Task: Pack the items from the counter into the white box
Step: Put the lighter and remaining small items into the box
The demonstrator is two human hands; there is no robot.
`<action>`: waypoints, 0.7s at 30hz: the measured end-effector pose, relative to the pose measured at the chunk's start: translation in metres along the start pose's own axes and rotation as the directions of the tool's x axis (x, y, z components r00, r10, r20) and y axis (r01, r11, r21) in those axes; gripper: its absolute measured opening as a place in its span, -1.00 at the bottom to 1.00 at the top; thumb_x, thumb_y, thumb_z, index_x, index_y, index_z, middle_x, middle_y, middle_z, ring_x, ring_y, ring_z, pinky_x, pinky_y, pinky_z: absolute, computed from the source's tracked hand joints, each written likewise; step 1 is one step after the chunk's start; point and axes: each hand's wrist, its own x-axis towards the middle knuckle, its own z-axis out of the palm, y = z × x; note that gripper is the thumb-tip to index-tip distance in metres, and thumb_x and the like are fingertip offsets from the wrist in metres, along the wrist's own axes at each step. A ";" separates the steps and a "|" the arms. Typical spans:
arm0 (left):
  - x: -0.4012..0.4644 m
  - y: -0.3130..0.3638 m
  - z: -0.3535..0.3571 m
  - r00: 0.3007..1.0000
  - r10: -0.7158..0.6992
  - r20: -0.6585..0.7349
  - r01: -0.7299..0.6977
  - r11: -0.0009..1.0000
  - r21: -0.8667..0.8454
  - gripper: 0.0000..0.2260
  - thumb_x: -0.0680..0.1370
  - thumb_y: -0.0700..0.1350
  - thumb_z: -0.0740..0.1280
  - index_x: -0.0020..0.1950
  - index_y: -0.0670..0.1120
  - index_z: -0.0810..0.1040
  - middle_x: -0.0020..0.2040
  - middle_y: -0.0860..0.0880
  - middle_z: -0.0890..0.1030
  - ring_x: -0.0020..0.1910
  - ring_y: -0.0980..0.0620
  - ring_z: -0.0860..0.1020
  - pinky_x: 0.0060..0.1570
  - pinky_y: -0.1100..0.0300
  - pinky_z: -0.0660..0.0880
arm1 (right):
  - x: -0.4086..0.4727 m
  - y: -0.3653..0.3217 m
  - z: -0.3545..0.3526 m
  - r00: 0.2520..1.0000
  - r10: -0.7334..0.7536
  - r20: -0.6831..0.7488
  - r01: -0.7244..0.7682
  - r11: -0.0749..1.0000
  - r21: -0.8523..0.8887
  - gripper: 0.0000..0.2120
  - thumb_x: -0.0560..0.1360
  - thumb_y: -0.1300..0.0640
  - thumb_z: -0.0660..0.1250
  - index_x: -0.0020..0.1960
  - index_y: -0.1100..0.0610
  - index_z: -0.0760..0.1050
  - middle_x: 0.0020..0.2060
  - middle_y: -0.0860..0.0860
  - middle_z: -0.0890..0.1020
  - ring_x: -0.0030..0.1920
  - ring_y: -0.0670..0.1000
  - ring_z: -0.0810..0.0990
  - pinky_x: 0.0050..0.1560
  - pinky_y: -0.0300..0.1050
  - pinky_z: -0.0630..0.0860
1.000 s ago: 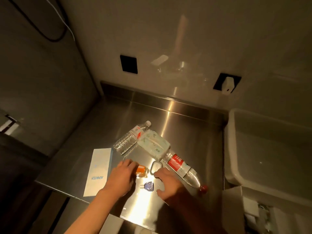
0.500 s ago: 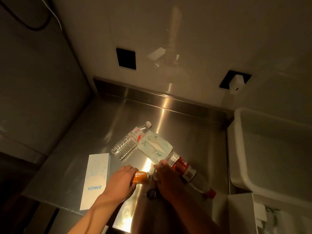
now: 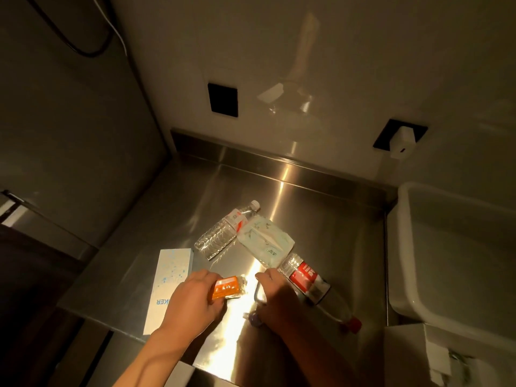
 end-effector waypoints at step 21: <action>-0.025 0.321 0.053 0.792 0.600 0.110 -0.577 0.795 -0.186 -0.73 0.41 0.04 0.43 0.11 0.14 0.57 -0.03 0.17 0.59 -0.03 0.13 0.52 -0.04 0.15 0.44 | -0.292 0.129 -0.212 0.744 0.569 -0.349 -0.488 0.821 0.298 -0.37 0.26 0.04 0.61 0.28 0.01 0.46 0.11 -0.16 0.52 0.08 -0.26 0.50 0.09 -0.38 0.48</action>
